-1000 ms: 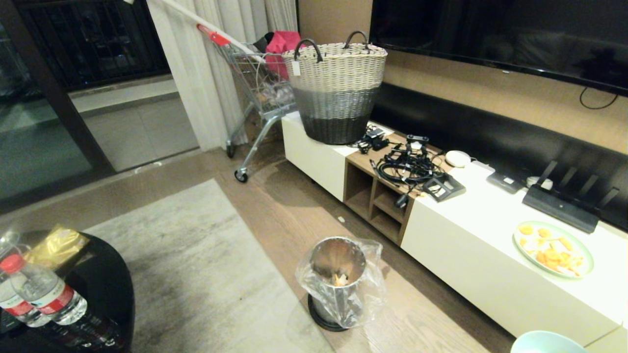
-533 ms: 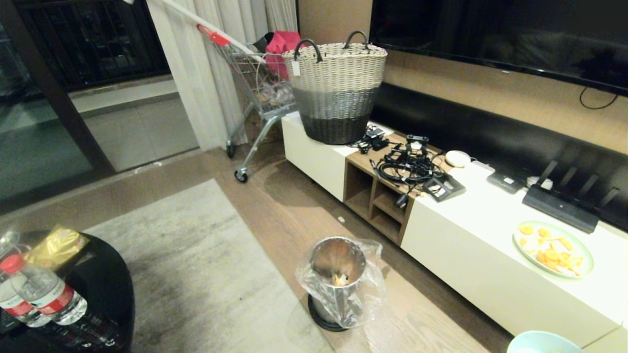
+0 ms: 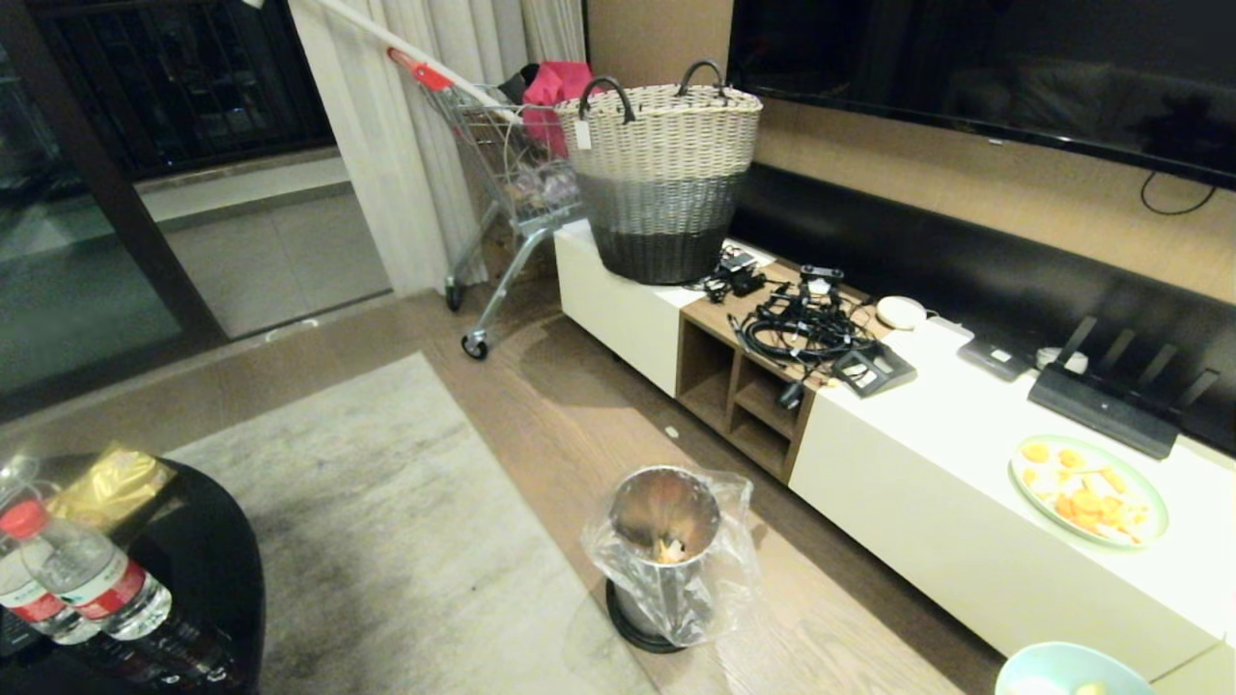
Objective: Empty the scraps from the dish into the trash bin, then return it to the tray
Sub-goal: Move the bowl over the trash can
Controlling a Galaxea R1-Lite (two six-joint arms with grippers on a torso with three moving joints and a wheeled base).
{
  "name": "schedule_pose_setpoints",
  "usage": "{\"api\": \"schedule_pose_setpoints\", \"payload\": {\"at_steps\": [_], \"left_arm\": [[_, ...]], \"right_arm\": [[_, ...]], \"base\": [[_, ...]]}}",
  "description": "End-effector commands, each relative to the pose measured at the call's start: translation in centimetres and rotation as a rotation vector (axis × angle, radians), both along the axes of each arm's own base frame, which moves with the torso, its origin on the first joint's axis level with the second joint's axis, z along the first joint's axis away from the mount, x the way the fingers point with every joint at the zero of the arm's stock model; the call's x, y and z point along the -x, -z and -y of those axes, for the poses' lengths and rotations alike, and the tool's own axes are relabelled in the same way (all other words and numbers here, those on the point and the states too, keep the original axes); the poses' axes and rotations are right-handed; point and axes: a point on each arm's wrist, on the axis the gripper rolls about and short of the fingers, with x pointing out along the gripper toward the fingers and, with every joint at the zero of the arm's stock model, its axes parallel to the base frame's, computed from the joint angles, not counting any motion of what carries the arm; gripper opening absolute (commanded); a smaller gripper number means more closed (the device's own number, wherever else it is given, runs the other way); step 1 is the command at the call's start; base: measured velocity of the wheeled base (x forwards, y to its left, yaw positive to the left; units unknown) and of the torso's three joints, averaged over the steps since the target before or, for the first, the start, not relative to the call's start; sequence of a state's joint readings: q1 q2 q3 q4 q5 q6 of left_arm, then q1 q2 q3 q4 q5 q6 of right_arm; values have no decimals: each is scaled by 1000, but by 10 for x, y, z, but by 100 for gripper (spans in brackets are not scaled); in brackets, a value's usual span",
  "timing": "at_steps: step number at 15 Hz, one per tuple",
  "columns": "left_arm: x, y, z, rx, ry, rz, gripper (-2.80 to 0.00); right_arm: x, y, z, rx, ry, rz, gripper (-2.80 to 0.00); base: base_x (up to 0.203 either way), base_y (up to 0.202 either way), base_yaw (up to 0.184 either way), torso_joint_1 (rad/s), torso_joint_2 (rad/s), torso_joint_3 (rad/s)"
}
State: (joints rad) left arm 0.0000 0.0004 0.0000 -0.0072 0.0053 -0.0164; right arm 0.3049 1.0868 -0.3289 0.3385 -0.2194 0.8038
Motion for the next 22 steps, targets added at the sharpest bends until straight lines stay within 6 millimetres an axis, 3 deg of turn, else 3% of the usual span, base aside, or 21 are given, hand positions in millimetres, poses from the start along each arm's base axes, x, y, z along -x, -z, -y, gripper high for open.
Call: {"api": "schedule_pose_setpoints", "payload": {"at_steps": [1,7,22], "left_arm": [[0,0,0,-1,-1,1,-280],[0,0,0,0,1,-1,-280],[0,0,0,0,1,-2,-280]], "right_arm": [[0,-1,0,3,4,1,-280],[-1,-1,0,8,11,3,-280],[-5,0,-1,8,8,8,-280]], "base": [[0,0,0,0,0,0],[0,0,0,0,0,-41],[0,0,0,3,2,-193]]}}
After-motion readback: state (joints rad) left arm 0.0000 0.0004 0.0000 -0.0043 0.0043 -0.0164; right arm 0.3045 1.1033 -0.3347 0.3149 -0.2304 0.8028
